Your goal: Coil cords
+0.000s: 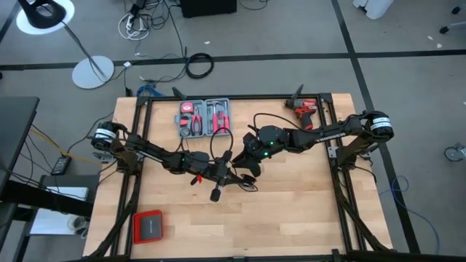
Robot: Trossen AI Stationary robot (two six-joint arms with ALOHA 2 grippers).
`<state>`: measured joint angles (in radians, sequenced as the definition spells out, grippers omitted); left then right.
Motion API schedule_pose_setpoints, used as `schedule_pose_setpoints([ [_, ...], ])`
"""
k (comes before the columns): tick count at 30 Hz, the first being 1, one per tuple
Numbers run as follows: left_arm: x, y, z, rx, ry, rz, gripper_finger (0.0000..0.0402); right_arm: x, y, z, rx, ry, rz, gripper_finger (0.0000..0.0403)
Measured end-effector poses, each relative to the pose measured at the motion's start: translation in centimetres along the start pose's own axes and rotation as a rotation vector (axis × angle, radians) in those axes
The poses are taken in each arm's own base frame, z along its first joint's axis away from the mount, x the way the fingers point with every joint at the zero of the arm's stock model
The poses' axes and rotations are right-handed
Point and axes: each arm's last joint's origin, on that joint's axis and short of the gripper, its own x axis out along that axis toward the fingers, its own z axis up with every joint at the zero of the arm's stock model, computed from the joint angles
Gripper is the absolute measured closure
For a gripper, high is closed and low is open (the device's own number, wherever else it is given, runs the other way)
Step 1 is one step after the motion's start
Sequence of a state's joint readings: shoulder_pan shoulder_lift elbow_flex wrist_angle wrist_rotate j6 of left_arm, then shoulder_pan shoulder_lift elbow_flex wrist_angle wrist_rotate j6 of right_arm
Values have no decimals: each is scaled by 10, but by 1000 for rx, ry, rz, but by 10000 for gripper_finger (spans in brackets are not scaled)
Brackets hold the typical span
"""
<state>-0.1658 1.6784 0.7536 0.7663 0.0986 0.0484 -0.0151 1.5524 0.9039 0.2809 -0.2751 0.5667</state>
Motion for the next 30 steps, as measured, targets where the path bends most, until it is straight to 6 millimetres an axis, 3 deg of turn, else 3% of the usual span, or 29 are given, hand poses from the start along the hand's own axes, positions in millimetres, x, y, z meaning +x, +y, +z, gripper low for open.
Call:
schedule_pose_setpoints([
  [21, 0, 0, 1, 1, -7, 8, 400, 4, 7, -5, -15, -31, -37, 285],
  [27, 0, 0, -2, -4, 14, 22, 400, 28, -5, -15, 2, 32, -12, 304],
  [30, 0, 0, -3, -9, 24, 12, 400, 37, -4, -12, -48, 32, -8, 339],
])
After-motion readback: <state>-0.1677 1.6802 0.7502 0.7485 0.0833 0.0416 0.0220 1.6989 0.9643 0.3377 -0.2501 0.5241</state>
